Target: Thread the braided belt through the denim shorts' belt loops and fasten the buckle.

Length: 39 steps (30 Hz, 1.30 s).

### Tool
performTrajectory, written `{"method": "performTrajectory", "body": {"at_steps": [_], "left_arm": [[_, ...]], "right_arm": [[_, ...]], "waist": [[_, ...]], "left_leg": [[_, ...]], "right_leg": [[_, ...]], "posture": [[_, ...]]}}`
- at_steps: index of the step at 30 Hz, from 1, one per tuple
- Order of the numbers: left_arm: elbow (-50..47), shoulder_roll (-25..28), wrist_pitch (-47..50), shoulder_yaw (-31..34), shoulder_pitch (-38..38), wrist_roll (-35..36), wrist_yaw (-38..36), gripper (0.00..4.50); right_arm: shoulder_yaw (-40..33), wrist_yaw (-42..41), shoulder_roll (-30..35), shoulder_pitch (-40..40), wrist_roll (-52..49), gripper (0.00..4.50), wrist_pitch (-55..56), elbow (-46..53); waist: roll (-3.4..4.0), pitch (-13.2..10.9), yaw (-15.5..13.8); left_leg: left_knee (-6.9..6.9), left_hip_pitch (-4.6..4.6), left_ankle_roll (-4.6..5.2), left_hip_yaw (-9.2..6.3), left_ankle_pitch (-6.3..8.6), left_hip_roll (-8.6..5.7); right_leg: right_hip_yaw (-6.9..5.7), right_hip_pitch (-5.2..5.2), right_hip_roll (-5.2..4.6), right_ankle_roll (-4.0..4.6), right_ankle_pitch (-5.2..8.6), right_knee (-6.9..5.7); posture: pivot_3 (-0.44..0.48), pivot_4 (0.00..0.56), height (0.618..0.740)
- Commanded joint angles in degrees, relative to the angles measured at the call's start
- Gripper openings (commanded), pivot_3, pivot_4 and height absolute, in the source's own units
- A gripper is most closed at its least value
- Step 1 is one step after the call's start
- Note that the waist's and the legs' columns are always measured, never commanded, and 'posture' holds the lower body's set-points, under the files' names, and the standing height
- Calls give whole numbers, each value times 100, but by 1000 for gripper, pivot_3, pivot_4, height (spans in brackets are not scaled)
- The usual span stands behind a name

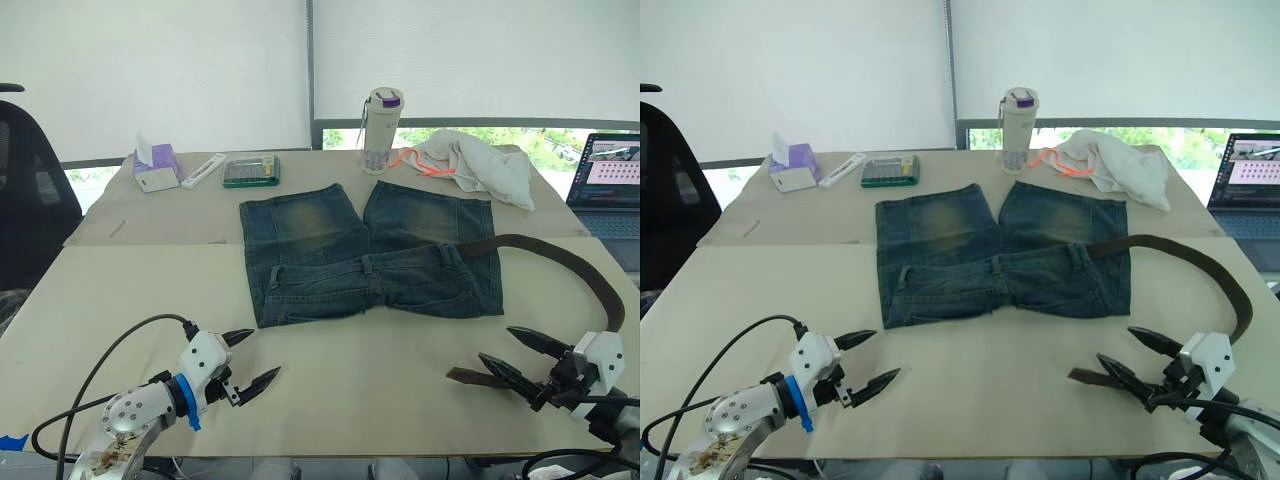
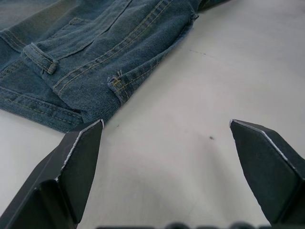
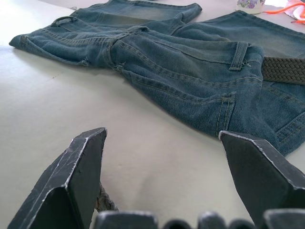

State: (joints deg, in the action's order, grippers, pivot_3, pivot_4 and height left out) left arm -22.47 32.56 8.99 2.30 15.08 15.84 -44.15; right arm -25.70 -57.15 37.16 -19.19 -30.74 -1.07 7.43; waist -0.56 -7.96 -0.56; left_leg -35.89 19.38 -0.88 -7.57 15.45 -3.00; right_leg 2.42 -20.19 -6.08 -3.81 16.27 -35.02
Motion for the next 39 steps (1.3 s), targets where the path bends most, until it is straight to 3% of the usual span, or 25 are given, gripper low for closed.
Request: {"method": "performTrajectory", "body": {"at_steps": [1,12,19,29,33,39], "left_arm": [[-136,9,-5,69,-41,71,32,4500],[-248,71,-72,160,-127,228,-71,4500],[-420,770,160,538,-579,900,-799,4500],[-881,1262,962,943,-1209,1694,-899,4500],[-1157,1238,1182,941,-1279,1774,-704,4500],[-1348,1240,1434,821,-1403,1761,-508,4500]], "right_arm": [[-121,-32,38,48,-108,4179,-9,92],[253,1,317,441,390,4179,55,152],[1604,808,891,2000,2191,4179,-421,-86],[3200,252,1052,3587,3186,4179,-961,-1074],[3300,414,930,4007,3318,2991,-1361,-1356],[3130,246,945,3964,2957,954,-1791,-908]], "waist": [[0,0,2],[0,0,8],[8,3,92],[0,4,87],[-17,6,125],[-16,6,122]], "left_leg": [[0,0,0,0,0,0],[-1,0,0,3,0,0],[0,-5,0,8,0,-2],[-1,-2,1,4,-1,-9],[-2,-8,0,0,-2,1],[-1,-6,0,-4,-2,1]], "right_leg": [[0,0,0,0,0,0],[1,0,0,0,-1,0],[0,-10,10,4,-3,-4],[-2,-11,9,8,-9,1],[-3,-8,17,17,-15,0],[-1,-12,21,18,-16,-1]], "posture": [[0,150,740],[0,150,740],[0,150,740],[0,150,740],[0,150,740],[0,150,740]]}}
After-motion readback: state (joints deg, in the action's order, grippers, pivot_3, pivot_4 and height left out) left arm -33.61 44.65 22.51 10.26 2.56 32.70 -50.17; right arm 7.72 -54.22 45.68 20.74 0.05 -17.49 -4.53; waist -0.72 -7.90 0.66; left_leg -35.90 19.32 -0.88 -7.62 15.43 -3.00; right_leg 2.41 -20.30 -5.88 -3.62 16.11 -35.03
